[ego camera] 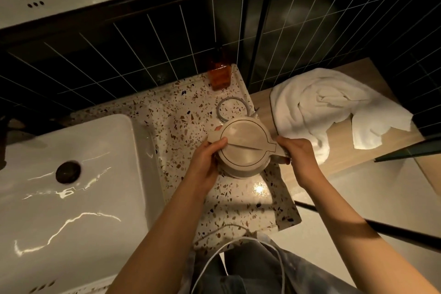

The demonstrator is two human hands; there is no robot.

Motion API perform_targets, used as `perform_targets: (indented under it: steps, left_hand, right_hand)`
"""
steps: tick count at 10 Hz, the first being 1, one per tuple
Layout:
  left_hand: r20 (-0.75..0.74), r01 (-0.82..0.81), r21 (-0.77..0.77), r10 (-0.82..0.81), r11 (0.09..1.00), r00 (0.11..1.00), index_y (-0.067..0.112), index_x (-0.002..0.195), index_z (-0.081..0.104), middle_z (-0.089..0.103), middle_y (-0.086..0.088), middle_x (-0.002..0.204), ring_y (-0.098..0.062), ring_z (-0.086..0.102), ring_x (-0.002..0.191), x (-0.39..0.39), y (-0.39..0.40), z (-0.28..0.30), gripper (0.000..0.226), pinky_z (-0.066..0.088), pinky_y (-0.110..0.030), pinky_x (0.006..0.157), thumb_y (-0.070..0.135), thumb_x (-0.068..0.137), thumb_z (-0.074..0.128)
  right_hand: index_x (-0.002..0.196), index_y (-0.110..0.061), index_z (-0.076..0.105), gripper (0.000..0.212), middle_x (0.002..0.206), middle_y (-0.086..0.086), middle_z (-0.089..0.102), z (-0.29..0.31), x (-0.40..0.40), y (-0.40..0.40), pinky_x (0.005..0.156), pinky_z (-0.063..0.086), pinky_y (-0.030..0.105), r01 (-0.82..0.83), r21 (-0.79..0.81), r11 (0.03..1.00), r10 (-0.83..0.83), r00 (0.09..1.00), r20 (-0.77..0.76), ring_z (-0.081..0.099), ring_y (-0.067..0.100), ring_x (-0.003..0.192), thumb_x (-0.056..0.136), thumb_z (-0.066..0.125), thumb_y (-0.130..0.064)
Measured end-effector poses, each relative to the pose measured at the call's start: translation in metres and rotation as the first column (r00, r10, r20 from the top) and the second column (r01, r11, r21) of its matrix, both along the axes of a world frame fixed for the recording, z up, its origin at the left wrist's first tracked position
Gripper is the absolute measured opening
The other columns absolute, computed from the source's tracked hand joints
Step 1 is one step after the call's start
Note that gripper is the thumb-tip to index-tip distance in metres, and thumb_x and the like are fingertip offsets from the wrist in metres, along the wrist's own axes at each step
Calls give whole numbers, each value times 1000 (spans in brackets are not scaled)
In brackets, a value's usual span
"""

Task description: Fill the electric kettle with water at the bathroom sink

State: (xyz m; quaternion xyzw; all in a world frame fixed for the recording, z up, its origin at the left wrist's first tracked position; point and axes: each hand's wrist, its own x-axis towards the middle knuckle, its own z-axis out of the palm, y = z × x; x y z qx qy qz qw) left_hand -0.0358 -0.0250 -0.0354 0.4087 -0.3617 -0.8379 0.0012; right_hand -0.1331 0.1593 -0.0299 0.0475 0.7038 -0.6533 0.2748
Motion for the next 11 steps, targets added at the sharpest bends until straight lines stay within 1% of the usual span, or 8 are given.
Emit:
perform_targets:
  steps: [2, 4, 6, 7, 8, 9, 10, 11]
  left_hand:
    - [4, 58, -34, -57, 998, 998, 9, 129, 61, 66, -13, 127, -28, 58, 121, 0, -1, -10, 56, 52, -30, 83, 16, 76, 74]
    - [-19, 108, -90, -110, 990, 994, 7, 131, 59, 70, -5, 119, -20, 61, 114, 0, 1, -8, 56, 53, -18, 73, 12, 77, 70]
    - [10, 66, -153, -65, 986, 998, 13, 116, 67, 72, 1, 110, -12, 64, 104, 2, 7, -6, 31, 52, -15, 68, 8, 86, 66]
    - [41, 19, -180, -11, 983, 999, 9, 109, 68, 71, -2, 106, -16, 63, 103, 6, 12, -4, 25, 51, -16, 66, 12, 84, 69]
    - [54, -2, -169, 11, 986, 998, 13, 97, 70, 71, 2, 98, -11, 63, 95, 8, 18, 0, 10, 51, -17, 59, 15, 87, 67]
    - [61, -19, -191, 31, 981, 998, 19, 91, 72, 73, 9, 90, -5, 62, 91, 13, 21, 9, 8, 48, -24, 71, 15, 89, 65]
    - [77, -36, -168, 49, 985, 996, 16, 116, 69, 70, 4, 115, -9, 61, 107, 27, 22, 14, 26, 53, -35, 89, 14, 90, 64]
    - [80, -25, -184, 40, 983, 996, 18, 114, 71, 68, -3, 124, -19, 62, 115, 48, 24, 17, 26, 52, -40, 98, 9, 91, 62]
  right_hand:
    - [46, -11, 44, 45, 39, -6, 40, -4, -1, 2, 45, 33, 18, 28, 36, 999, -27, 999, -30, 37, 10, 39, 88, 60, -11]
    - [48, -17, 31, 43, 47, 0, 25, -6, 3, 6, 54, 28, 31, 52, 125, 991, -46, 998, -49, 26, 19, 51, 82, 57, -23]
    - [51, -22, 33, 36, 52, -3, 28, -10, 3, 7, 65, 43, 44, 70, 161, 984, -59, 996, -72, 27, 24, 63, 78, 56, -29]
    - [63, -9, 42, 26, 65, 9, 34, -8, 4, 7, 63, 36, 31, 54, 229, 972, -30, 994, -107, 31, 23, 66, 83, 51, -22]
    - [79, -2, 57, 20, 69, 2, 51, -4, 7, 9, 54, 36, 14, 31, 340, 940, 46, 975, -216, 46, 16, 64, 91, 42, -7]
    - [106, -11, 62, 24, 87, -5, 61, 10, 17, 16, 68, 40, 13, 60, 351, 934, 39, 963, -268, 56, 9, 81, 95, 41, -12]
    - [132, -10, 53, 36, 118, 2, 60, 14, 36, 29, 86, 40, 13, 69, 354, 933, 48, 950, -310, 55, 16, 109, 97, 47, -16]
    - [139, -8, 45, 44, 141, 10, 50, 19, 61, 37, 107, 39, 34, 114, 363, 925, 15, 942, -335, 46, 24, 130, 97, 50, -18]
